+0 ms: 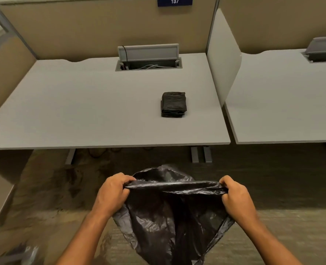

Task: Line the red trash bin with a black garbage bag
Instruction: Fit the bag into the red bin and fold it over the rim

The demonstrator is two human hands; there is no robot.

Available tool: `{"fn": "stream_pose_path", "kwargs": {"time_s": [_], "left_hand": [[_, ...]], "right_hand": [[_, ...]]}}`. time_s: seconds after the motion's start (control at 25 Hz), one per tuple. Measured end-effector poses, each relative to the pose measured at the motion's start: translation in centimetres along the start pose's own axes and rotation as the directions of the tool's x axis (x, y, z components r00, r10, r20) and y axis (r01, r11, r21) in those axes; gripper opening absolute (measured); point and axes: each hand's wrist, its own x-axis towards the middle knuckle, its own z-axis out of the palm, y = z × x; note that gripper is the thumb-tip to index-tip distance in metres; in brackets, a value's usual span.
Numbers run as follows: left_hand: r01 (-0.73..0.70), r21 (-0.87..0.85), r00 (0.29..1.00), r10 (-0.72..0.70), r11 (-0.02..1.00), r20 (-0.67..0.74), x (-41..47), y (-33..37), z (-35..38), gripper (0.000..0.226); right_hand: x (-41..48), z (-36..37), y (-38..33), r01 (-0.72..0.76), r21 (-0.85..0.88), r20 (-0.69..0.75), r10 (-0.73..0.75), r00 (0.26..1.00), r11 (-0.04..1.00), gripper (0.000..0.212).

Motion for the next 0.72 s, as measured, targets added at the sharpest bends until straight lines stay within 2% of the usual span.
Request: {"fn": "stream_pose_path", "kwargs": {"time_s": [0.12,0.24,0.52,0.6,0.72], "left_hand": [[0.016,-0.011,1.0,-0.016,1.0,-0.024,0.9,-0.9,4.2,0.044],[0.068,-0.097,0.996,-0.072,0.993,-0.044,2.4,-2.4,9.9,0.053],[0.134,-0.164,0.991,-0.137,0.977,-0.007,4.8,-5.8,22.4,0.052],[0.171,-0.192,0.985,-0.171,0.966,0.018,5.0,-6.6,25.1,0.047],[0.258,-0.303,0.966,-0.243,0.917,0.086,6.5,-8.3,29.0,0.036]], "right_hand": [[1.2,3.2,1.8,-0.108,0.08,-0.037,0.111,0.993,0.991,0.042],[3.1,7.4,4.2,-0.21,0.185,-0.053,0.223,0.973,0.96,0.036],[7.2,16.7,10.3,-0.298,0.284,-0.12,0.342,0.932,0.911,0.033],[7.8,19.0,12.4,-0.315,0.285,-0.083,0.351,0.933,0.905,0.032],[9.4,22.2,15.4,-0.334,0.258,0.068,0.328,0.942,0.907,0.03]]}}
